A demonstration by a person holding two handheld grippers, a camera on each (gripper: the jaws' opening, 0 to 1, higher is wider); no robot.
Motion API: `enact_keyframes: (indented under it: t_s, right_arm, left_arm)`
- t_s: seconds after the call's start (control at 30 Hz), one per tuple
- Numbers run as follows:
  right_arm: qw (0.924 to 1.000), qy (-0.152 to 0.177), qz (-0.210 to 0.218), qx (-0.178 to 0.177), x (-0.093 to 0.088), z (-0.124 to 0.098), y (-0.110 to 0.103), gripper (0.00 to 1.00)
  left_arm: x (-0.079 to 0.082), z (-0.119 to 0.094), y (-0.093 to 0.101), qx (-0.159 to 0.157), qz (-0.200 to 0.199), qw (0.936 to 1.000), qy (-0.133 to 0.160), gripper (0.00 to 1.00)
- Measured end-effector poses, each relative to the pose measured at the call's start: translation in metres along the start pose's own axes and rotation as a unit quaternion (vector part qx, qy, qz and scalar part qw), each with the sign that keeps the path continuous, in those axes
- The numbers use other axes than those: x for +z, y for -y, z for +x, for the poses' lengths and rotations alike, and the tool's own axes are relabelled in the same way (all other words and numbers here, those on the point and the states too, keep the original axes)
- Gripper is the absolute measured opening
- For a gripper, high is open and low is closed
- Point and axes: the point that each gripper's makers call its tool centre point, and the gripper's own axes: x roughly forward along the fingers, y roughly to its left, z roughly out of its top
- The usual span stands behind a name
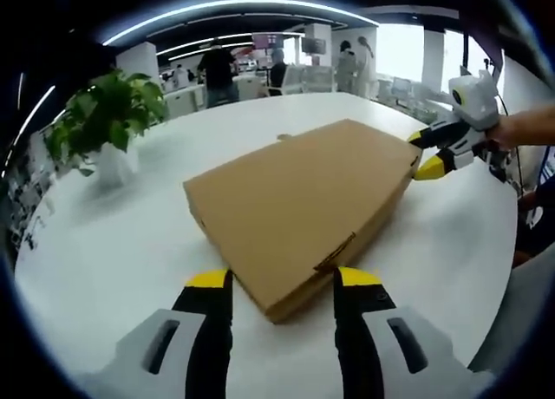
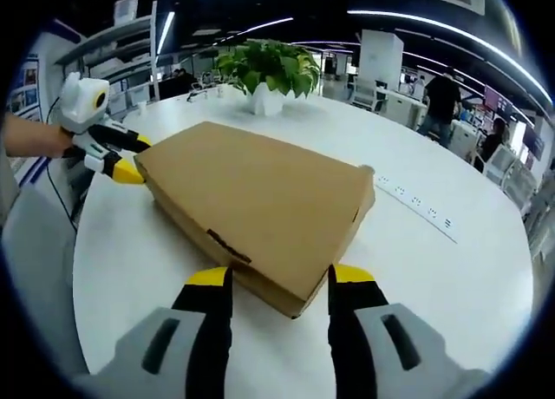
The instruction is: Operate the shoe box by opening the lid, removing the specified soft item, and placing it in the target area until the item is outside and the box remains undamaged.
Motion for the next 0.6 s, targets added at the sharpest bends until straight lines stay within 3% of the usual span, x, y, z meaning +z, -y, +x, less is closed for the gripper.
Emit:
enact_keyframes:
  t_s: [0.6]
  right_arm:
    - [0.9996,0.004,0.026,-0.01,-0.008,-0.013,-0.032,0.37]
  left_arm:
    - [-0.013,-0.014,-0.008,-0.031,0.028,0.9991,-0.012,0.44]
